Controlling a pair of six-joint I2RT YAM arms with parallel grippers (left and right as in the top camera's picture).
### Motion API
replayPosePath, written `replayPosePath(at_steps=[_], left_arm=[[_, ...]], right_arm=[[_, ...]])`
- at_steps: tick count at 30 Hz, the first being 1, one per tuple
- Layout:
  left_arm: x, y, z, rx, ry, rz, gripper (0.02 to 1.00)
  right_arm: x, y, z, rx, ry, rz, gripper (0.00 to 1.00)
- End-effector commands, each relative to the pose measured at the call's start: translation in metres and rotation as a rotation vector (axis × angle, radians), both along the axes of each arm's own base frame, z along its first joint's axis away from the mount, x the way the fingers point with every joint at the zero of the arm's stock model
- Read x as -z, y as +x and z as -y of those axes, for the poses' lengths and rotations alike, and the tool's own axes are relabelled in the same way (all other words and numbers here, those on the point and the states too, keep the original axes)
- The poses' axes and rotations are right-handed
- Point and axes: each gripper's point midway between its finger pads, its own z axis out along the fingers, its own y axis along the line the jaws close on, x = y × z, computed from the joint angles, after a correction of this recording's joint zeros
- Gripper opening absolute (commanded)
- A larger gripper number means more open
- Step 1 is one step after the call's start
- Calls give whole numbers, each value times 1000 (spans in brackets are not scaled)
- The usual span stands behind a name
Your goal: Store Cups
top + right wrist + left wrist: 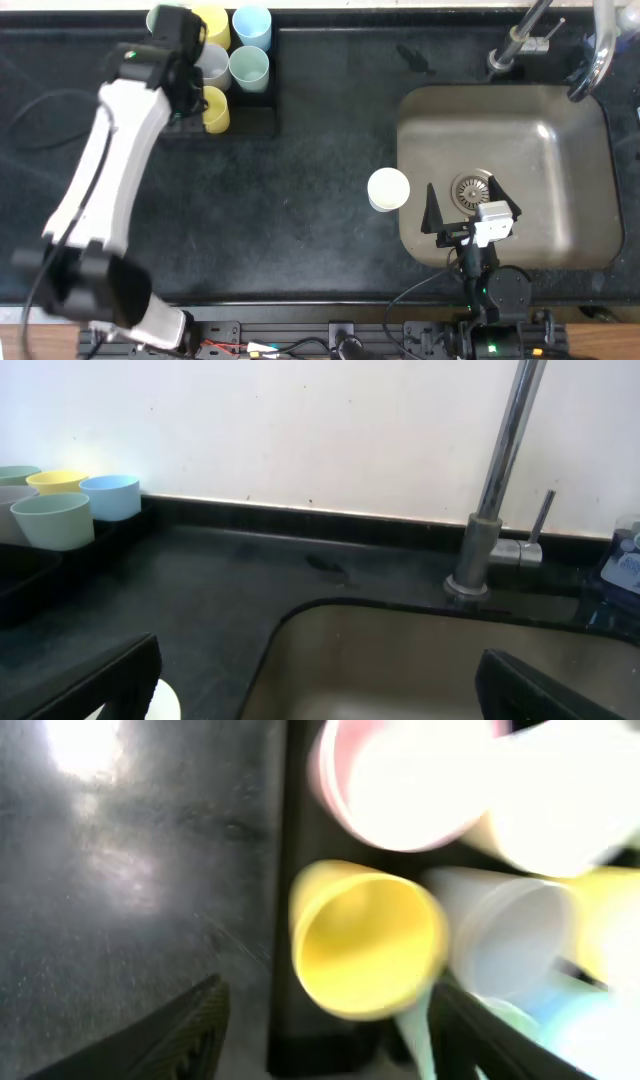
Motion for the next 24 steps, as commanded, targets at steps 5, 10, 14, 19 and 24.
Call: replayPosePath(at_steps=[5,10,14,19,24], left_arm=[[-162,13,-33,356,452,471,737],[-235,3,-25,566,731,742,763],[-244,-24,-18,653,872,888,809],[-223,-61,2,843,1059,1028,877],[-184,-93,9,923,1186,1078,1000]], right_arm=[[3,0,2,11,0,3,996],[3,0,2,11,0,3,996],[3,0,2,11,0,3,996],[3,0,2,11,0,3,993],[3,0,2,11,0,3,993]])
